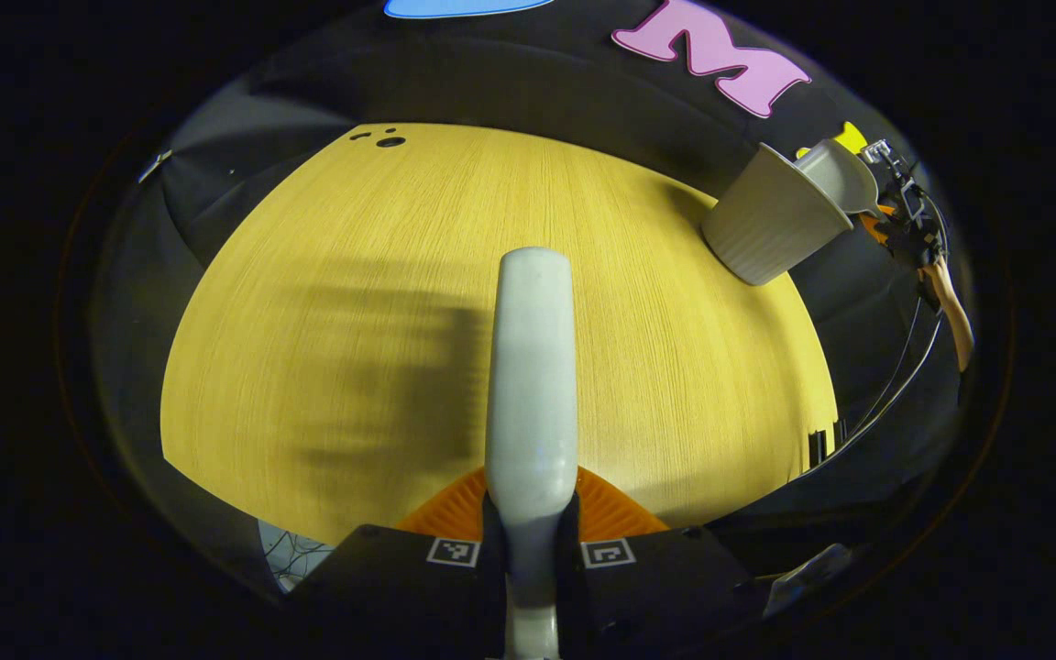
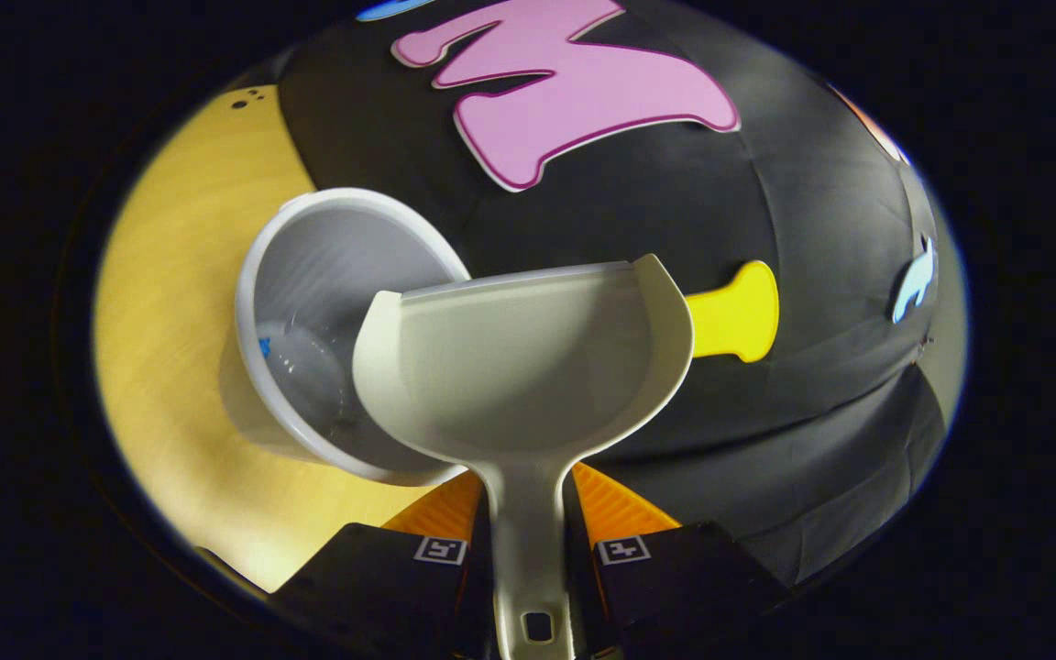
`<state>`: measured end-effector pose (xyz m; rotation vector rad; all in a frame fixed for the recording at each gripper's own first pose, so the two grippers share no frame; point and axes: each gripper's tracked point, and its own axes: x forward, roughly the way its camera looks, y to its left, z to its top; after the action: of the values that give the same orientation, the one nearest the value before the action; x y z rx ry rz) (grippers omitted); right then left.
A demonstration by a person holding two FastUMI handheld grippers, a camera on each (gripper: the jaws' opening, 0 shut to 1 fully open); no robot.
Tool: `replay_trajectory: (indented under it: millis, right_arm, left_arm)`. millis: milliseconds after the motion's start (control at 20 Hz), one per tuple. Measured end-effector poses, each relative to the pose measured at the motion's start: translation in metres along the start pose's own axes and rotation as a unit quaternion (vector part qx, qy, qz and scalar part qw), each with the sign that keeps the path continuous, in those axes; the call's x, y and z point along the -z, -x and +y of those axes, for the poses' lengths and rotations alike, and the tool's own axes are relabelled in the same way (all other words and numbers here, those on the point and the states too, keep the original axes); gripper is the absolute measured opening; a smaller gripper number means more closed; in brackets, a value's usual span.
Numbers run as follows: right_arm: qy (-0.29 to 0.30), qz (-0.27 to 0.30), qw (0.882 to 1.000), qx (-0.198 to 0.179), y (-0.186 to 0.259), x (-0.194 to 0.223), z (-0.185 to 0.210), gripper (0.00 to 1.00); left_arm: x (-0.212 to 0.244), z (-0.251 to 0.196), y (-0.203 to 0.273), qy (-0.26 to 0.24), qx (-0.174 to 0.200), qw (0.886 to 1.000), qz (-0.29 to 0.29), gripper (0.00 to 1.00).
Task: Pick up the small broom and dustpan from the desktop, sweep the trash into the dustpan with the broom, and then empty the trash into the garbage bin.
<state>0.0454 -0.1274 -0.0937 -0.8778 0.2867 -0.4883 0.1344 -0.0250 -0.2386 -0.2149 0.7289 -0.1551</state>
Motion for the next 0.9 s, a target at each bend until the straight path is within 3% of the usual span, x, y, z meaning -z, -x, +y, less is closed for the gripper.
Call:
replay_trajectory:
  millis: [200,400,450,550,650,900]
  right_arm:
    - [-0.089,-0.018,0.996,0.002,0.029,-0.018,-0.021,0.34]
    - [-0.158,-0.036,0.987,-0.01,0.053,-0.041,-0.038,0.37]
    - [-0.176,-0.039,0.983,-0.022,0.057,-0.049,-0.042,0.34]
    - [-0.222,-0.051,0.972,-0.049,0.065,-0.064,-0.051,0.39]
    - [-0.26,-0.061,0.961,-0.074,0.076,-0.078,-0.055,0.36]
    - [-0.301,-0.086,0.939,-0.14,0.08,-0.082,-0.052,0.37]
  left_arm:
    - [-0.005,0.003,0.004,-0.004,-0.009,1.0,-0.021,0.26]
    - [-0.004,0.005,0.006,-0.022,-0.021,0.999,-0.035,0.27]
    - [-0.002,0.005,0.007,-0.023,-0.02,0.999,-0.035,0.24]
    - [0.0,0.006,0.01,-0.022,-0.018,0.999,-0.037,0.26]
    - [0.006,0.007,0.012,-0.023,-0.017,0.999,-0.036,0.24]
    - [0.015,0.007,0.01,-0.019,-0.015,0.999,-0.04,0.24]
